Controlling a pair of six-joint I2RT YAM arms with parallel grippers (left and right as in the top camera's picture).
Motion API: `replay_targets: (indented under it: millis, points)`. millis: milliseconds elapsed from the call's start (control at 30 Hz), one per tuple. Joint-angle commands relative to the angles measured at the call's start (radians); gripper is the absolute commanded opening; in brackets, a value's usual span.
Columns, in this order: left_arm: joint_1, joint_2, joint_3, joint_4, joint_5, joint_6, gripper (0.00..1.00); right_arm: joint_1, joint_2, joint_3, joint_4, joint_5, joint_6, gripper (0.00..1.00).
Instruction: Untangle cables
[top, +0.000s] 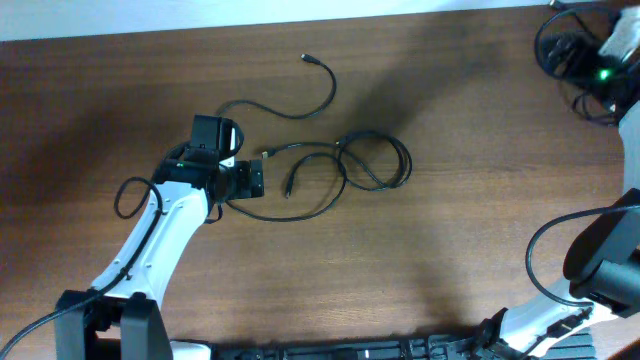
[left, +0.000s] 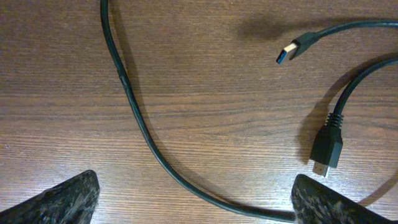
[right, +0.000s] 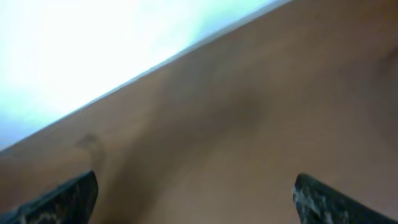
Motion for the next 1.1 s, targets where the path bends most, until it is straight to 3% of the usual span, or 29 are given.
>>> replay_targets:
  millis: [0,67,200,300,500,567,633,733,833,933,1067]
  points:
    - [0.001,0.002,-0.001,0.002,0.011,-0.013,0.99,0.065,0.002,-0.004,-0.191,-0.202,-0.001,0.99]
    - [0.001,0.002,-0.001,0.002,0.011,-0.013,0.99,0.173,0.007,-0.03,-0.301,-0.159,-0.031,0.99]
    - [0.001,0.002,-0.001,0.002,0.011,-0.013,0.99,0.432,0.008,-0.11,-0.308,0.102,-0.029,0.99]
    - [0.001,0.002,-0.001,0.002,0.011,-0.013,0.99,0.621,0.008,-0.154,-0.29,0.166,-0.027,1.0]
    - [0.001,0.002,-0.001,0.002,0.011,-0.013,0.99,0.867,0.008,-0.154,-0.188,0.259,-0.022,0.81]
    - [0.001,0.002,-0.001,0.002,0.011,-0.013,0.99,0.91,0.009,-0.154,-0.11,0.277,0.013,0.67]
    - [0.001,0.002,-0.001,0.002,0.011,-0.013,0.99,0.925,0.02,-0.154,-0.072,0.429,0.247,0.67]
    - [0.001,0.002,-0.001,0.002,0.011,-0.013,0.99,0.928,0.058,-0.154,-0.058,0.475,0.447,0.67]
    - [0.001,0.002,-0.001,0.002,0.011,-0.013,0.99,0.942,0.089,-0.154,-0.055,0.457,0.455,0.59]
    - [0.001,0.002,-0.001,0.002,0.011,-0.013,0.99,0.95,0.126,-0.154,-0.047,0.458,0.632,0.44]
    - [0.001,0.002,-0.001,0.002,0.011,-0.013,0.99,0.95,0.159,-0.154,-0.035,0.488,0.693,0.43]
